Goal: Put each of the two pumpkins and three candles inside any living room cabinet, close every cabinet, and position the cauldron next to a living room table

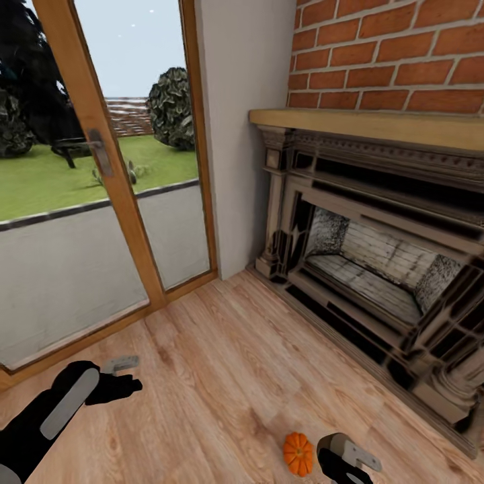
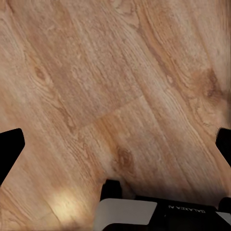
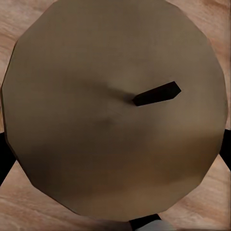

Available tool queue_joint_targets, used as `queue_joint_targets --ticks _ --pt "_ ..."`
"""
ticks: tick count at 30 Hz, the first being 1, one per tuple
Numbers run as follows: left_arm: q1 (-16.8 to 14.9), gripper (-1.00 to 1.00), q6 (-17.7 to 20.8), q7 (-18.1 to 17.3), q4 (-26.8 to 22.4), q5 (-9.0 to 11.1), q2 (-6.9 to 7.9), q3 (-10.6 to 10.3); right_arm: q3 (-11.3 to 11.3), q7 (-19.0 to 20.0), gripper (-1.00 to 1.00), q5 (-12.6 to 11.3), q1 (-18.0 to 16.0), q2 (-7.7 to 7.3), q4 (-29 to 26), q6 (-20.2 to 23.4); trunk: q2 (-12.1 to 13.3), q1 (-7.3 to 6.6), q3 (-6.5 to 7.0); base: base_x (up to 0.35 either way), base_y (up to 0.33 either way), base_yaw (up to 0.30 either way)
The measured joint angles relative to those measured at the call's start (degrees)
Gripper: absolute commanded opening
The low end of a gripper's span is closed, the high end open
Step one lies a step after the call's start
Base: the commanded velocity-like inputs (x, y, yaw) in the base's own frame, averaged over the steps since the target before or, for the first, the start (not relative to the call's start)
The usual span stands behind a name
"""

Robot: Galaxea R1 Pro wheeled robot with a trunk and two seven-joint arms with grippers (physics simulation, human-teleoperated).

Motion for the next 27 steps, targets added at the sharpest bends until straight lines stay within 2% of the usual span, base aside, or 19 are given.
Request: queue_joint_targets --ticks 15,27 --pt "0.0 1.00 0.0 0.0 0.0 0.0 -0.06 -0.2 0.1 0.1 -1.00 0.0 0.0 0.00 0.0 0.0 0.0 0.00 -0.10 0.000 0.000 -0.270" --pt "0.0 1.00 0.0 0.0 0.0 -0.1 -0.31 -0.6 0.1 0.1 -1.00 0.1 0.0 0.00 -0.1 -1.1 0.0 0.00 0.61 0.000 0.000 -0.235"
